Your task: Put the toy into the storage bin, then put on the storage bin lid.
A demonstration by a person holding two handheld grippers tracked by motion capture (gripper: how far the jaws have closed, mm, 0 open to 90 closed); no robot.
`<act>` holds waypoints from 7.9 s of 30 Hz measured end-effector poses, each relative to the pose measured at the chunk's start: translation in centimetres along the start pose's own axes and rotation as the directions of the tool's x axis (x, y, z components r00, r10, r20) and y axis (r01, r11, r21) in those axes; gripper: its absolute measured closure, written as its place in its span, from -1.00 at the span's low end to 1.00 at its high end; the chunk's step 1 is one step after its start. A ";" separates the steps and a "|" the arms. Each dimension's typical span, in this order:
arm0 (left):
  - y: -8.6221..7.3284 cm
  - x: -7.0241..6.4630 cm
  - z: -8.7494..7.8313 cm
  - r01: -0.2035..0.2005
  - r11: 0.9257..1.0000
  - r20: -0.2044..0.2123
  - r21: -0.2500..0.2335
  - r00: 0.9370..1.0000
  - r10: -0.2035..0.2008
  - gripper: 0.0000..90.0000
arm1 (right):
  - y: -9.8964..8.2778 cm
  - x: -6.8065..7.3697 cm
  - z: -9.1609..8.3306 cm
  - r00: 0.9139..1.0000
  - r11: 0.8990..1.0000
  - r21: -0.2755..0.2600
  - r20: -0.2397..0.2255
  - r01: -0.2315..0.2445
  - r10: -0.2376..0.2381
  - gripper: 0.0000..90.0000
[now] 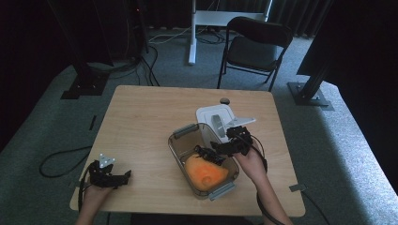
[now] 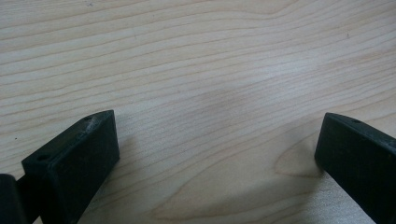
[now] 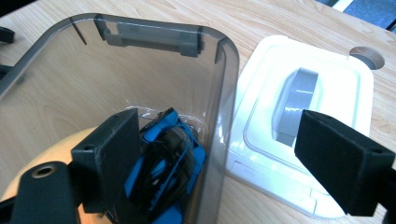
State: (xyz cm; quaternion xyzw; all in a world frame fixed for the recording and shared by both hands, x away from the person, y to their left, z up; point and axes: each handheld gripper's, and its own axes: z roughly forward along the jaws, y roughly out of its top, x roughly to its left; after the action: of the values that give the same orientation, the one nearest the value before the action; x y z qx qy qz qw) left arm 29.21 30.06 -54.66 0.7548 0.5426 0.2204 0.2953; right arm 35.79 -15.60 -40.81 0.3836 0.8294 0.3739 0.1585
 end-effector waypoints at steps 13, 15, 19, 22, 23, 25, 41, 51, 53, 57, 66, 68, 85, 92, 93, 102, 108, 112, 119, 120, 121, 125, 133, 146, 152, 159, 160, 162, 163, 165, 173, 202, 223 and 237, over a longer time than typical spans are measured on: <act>0.0 0.0 0.0 0.001 1.000 0.001 0.000 1.000 -0.001 -0.99 | -1.2 -3.2 -1.1 0.994 0.993 -0.071 0.049 -0.099 0.102 -0.70; 0.0 0.0 0.0 0.002 1.000 0.001 0.000 1.000 -0.002 -1.00 | -1.4 -3.7 -1.0 0.991 0.992 -0.063 0.074 -0.108 0.113 -0.70; 0.0 0.0 0.0 -0.003 1.000 0.000 0.002 1.000 0.003 -1.00 | -1.9 -4.4 -0.6 0.988 0.990 -0.052 0.084 -0.128 0.133 -0.71; 0.0 0.0 0.0 0.000 1.000 0.001 0.002 1.000 0.000 -1.00 | -2.8 -5.6 0.2 0.984 0.987 -0.051 0.085 -0.153 0.157 -0.72; 0.0 0.0 0.0 0.000 1.000 0.001 0.001 1.000 0.000 -0.99 | -3.0 -5.9 0.4 0.983 0.986 -0.060 0.091 -0.156 0.161 -0.72; 0.0 0.0 0.0 0.000 1.000 0.001 0.001 1.000 0.000 -1.00 | -3.4 -6.4 0.8 0.980 0.983 -0.050 0.084 -0.176 0.180 -0.72; 0.0 0.0 0.0 0.000 1.000 0.001 0.001 1.000 0.000 -1.00 | -5.2 -8.1 3.0 0.971 0.971 -0.072 0.057 -0.228 0.232 -0.71; 0.0 0.0 0.0 0.000 1.000 0.000 0.001 1.000 0.000 -0.99 | -5.1 -8.1 4.8 0.972 0.974 -0.026 0.070 -0.224 0.226 -0.73; 0.0 0.0 0.0 0.000 1.000 0.001 0.001 1.000 0.000 -0.99 | -5.0 -8.2 5.2 0.971 0.974 -0.028 0.074 -0.225 0.227 -0.73; 0.0 0.0 0.0 0.000 1.000 0.001 0.001 1.000 0.000 -1.00 | -4.8 -8.2 5.7 0.971 0.976 -0.020 0.099 -0.216 0.217 -0.73; 0.0 0.0 0.0 0.000 1.000 0.001 0.001 1.000 0.000 -0.99 | -4.0 -8.5 6.7 0.966 0.971 -0.026 0.091 -0.240 0.241 -0.73; 0.0 0.0 0.0 0.000 1.000 0.001 0.001 1.000 0.000 -0.99 | -3.9 -8.6 7.1 0.963 0.969 -0.026 0.108 -0.244 0.245 -0.73; 0.0 0.0 0.0 0.000 1.000 0.001 0.001 1.000 0.000 -0.99 | -2.5 -8.4 8.4 0.970 0.976 -0.013 0.111 -0.216 0.216 -0.70; 0.0 0.0 0.0 -0.001 1.000 0.002 0.000 1.000 0.001 -1.00 | -2.1 -8.9 9.2 0.967 0.976 0.001 0.137 -0.219 0.217 -0.68; 0.0 0.0 0.0 -0.001 1.000 0.002 0.000 1.000 0.001 -0.99 | -2.1 -9.0 9.4 0.966 0.975 0.005 0.141 -0.221 0.218 -0.68; 0.0 0.0 0.0 -0.001 1.000 0.002 0.000 1.000 0.001 -0.99 | -2.1 -9.4 11.6 0.964 0.971 0.046 0.138 -0.234 0.226 -0.62; 0.0 0.0 0.0 -0.001 1.000 0.002 0.000 1.000 0.001 -0.99 | -1.9 -9.3 12.5 0.963 0.971 0.058 0.151 -0.232 0.222 -0.52; 0.0 0.0 0.0 -0.001 1.000 0.002 0.000 1.000 0.001 -0.99 | -2.0 -9.0 13.4 0.964 0.971 0.090 0.170 -0.222 0.204 -0.40; 0.0 0.0 0.0 -0.001 1.000 0.002 0.001 1.000 0.001 -0.99 | -2.1 -8.9 13.6 0.969 0.972 0.100 0.153 -0.211 0.195 0.26; 0.0 0.0 0.0 -0.001 1.000 0.002 0.001 1.000 0.001 -0.99 | -2.1 -8.8 13.6 0.970 0.972 0.100 0.148 -0.210 0.195 0.35; 0.0 0.0 0.0 -0.001 1.000 0.002 0.000 1.000 0.001 -0.99 | -2.0 -8.8 13.5 0.970 0.973 0.098 0.146 -0.209 0.194 0.43; 0.0 0.0 0.0 -0.001 1.000 0.002 0.000 1.000 0.001 -0.99 | -2.1 -8.9 13.3 0.967 0.971 0.091 0.148 -0.220 0.205 0.48; 0.0 0.0 0.0 -0.001 1.000 0.002 0.000 1.000 0.001 -1.00 | -2.2 -9.1 12.4 0.965 0.972 0.060 0.150 -0.228 0.217 0.49; 0.0 0.0 0.0 -0.001 1.000 0.002 0.000 1.000 0.001 -1.00 | -2.0 -9.9 9.4 0.964 0.976 0.023 0.160 -0.218 0.212 0.50; 0.0 0.0 0.0 -0.001 1.000 0.002 0.000 1.000 0.001 -1.00 | -2.0 -10.0 7.6 0.964 0.977 -0.003 0.164 -0.214 0.211 0.50; 0.0 0.0 0.0 -0.001 1.000 0.002 0.001 1.000 0.001 -1.00 | -1.8 -10.3 5.3 0.960 0.977 -0.020 0.182 -0.211 0.211 0.50; 0.0 0.0 0.0 -0.001 1.000 0.002 0.001 1.000 0.001 -1.00 | -1.7 -10.4 4.9 0.959 0.977 -0.026 0.186 -0.213 0.214 0.50; 0.0 0.0 0.0 -0.001 1.000 0.002 0.000 1.000 0.001 -1.00 | -1.6 -10.3 4.3 0.958 0.976 -0.032 0.188 -0.216 0.218 0.50; 0.0 0.0 0.0 -0.001 1.000 0.002 0.000 1.000 0.001 -1.00 | -1.6 -10.3 4.0 0.958 0.976 -0.037 0.186 -0.216 0.219 0.50; 0.0 0.0 0.0 -0.001 1.000 0.002 0.000 1.000 0.001 -1.00 | -1.5 -10.2 3.3 0.957 0.975 -0.045 0.187 -0.219 0.224 0.50; 0.0 0.0 0.0 -0.001 1.000 0.002 0.000 1.000 0.001 -1.00 | -1.1 -9.7 1.6 0.955 0.977 -0.060 0.206 -0.206 0.214 0.50; 0.0 0.0 0.0 -0.002 1.000 0.001 -0.001 1.000 0.002 -1.00 | -0.7 -3.8 -3.9 0.977 0.974 -0.154 0.107 -0.166 0.183 0.50; 0.0 0.0 0.0 -0.001 1.000 0.003 0.003 1.000 0.001 -1.00 | -1.1 4.1 -3.5 0.997 0.989 -0.136 -0.057 -0.054 0.047 0.50; 0.0 0.0 0.0 -0.002 1.000 0.003 0.004 1.000 0.002 -1.00 | -1.7 6.3 -2.3 0.992 0.995 -0.094 -0.124 -0.022 0.010 0.50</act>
State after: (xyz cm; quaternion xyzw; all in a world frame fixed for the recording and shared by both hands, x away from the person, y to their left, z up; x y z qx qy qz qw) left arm 29.17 30.07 -54.64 0.7561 0.5420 0.2185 0.2946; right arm 29.54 -12.66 -40.36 0.3583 0.8158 0.4372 0.1221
